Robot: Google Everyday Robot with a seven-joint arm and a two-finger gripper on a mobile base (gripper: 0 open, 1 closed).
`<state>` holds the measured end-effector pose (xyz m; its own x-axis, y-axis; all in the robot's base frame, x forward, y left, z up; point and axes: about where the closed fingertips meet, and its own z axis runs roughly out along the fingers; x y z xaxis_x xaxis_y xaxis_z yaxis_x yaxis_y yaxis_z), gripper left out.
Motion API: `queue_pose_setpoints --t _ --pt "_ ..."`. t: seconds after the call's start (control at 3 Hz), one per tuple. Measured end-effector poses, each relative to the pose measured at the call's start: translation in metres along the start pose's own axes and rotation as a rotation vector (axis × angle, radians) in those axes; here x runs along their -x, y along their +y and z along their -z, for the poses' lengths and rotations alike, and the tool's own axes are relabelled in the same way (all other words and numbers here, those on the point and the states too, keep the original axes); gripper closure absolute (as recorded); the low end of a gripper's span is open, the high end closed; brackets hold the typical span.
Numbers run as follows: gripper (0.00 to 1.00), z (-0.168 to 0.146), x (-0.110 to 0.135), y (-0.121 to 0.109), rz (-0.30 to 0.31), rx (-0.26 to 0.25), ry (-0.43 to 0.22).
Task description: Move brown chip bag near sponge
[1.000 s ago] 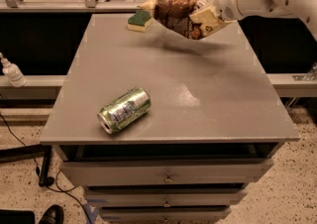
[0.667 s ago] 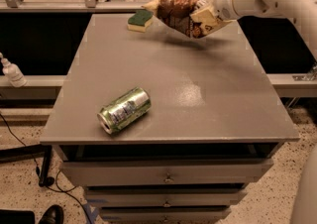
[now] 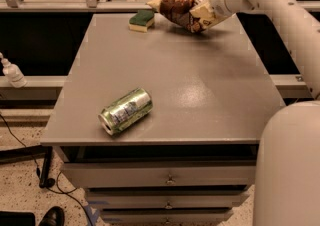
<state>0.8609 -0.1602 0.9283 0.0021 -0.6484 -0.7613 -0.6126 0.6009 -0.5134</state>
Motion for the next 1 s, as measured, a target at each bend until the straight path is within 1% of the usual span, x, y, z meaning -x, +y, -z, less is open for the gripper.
queue_pose_setpoints --t 0.33,0.67,1.0 --pt "0.83 -0.018 -0.001 -0.007 0.032 -0.018 0.012" --pt "0.59 -0.027 0.002 -0.011 0.049 -0.031 0.010" --pt "0.37 -0.029 0.011 -0.009 0.063 -0.031 -0.007"
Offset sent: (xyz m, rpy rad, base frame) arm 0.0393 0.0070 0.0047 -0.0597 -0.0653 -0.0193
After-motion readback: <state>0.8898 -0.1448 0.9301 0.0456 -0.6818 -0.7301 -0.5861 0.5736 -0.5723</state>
